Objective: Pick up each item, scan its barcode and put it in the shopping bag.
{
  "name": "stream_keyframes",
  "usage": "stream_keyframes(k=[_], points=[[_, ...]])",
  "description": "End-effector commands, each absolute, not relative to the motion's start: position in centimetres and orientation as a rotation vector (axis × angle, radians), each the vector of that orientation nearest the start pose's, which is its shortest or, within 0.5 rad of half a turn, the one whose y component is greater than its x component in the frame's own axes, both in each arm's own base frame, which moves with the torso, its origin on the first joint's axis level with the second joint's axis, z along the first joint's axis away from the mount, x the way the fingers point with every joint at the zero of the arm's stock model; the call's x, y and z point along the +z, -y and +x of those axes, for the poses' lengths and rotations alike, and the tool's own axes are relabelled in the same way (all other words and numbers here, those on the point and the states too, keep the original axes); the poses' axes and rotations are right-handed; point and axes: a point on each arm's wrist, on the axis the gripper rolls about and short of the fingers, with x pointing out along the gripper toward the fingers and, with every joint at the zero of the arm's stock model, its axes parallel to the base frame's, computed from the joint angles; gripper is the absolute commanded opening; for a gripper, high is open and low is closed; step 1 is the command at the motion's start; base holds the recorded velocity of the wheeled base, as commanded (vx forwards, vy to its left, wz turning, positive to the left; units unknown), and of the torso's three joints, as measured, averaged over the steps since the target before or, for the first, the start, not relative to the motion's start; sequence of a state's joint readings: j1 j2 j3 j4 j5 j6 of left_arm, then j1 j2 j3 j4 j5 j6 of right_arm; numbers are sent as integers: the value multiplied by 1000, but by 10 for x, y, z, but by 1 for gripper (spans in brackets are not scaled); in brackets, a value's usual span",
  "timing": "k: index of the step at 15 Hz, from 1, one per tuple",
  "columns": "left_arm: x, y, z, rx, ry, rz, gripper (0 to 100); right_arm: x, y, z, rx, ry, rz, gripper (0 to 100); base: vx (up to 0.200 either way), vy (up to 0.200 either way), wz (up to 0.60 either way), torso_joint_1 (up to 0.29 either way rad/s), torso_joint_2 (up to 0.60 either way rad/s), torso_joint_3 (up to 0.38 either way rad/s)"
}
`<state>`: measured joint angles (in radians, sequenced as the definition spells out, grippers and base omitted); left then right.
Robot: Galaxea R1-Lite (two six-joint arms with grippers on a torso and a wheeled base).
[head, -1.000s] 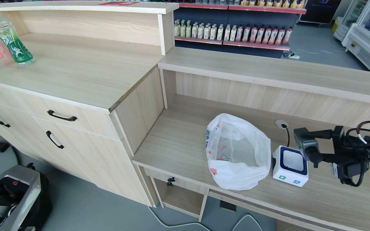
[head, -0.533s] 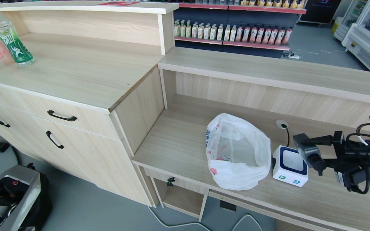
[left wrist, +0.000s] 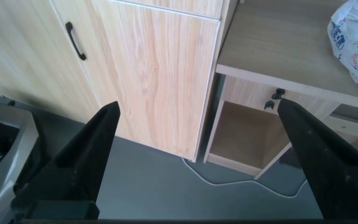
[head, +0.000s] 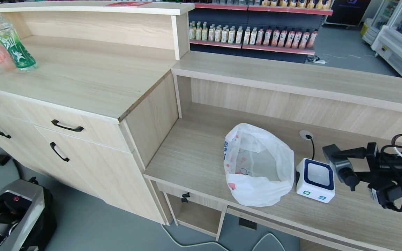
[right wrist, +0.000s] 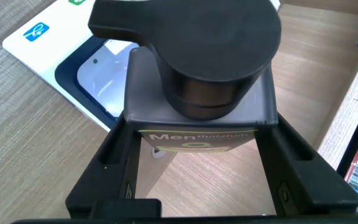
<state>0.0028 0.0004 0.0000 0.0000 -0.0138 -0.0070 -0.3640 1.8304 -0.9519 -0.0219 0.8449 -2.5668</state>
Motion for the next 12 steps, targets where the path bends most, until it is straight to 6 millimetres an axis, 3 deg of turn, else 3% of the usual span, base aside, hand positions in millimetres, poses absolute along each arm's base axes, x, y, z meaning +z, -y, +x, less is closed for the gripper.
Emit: stream_keyframes(k=[1,12], points=[[75,0,-23,-12,0,-6,100,129,94,295,967,263,-1893,0,0,0,0,0,0,0],[75,0,-23,-11,0,-6,100,124,93,294,997,244,-1855,0,0,0,0,0,0,0]])
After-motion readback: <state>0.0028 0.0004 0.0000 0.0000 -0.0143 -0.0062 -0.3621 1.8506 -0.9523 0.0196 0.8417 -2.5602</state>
